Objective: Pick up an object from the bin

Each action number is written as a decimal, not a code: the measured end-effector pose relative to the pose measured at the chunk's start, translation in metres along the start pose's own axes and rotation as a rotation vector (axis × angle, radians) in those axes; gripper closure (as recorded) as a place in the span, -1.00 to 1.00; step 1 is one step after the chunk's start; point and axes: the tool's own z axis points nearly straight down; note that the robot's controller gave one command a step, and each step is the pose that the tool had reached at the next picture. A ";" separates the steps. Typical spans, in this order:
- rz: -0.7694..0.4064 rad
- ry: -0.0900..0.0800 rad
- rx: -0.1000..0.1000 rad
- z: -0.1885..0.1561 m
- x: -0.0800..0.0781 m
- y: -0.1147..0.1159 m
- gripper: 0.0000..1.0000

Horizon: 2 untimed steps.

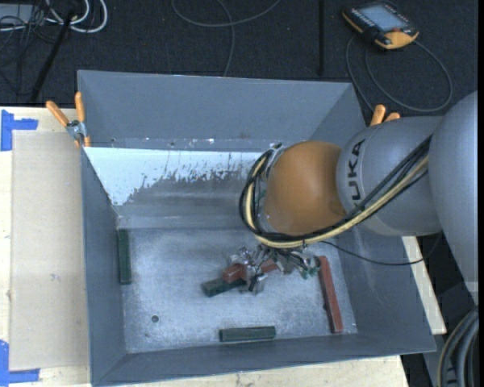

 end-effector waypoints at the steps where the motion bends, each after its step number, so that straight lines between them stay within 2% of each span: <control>1: -0.002 0.002 0.005 0.000 -0.008 0.031 1.00; 2: -0.119 0.001 -0.001 -0.001 -0.053 0.042 1.00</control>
Offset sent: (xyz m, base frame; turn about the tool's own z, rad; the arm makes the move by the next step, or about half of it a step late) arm 0.0543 0.0584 0.0024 -0.1536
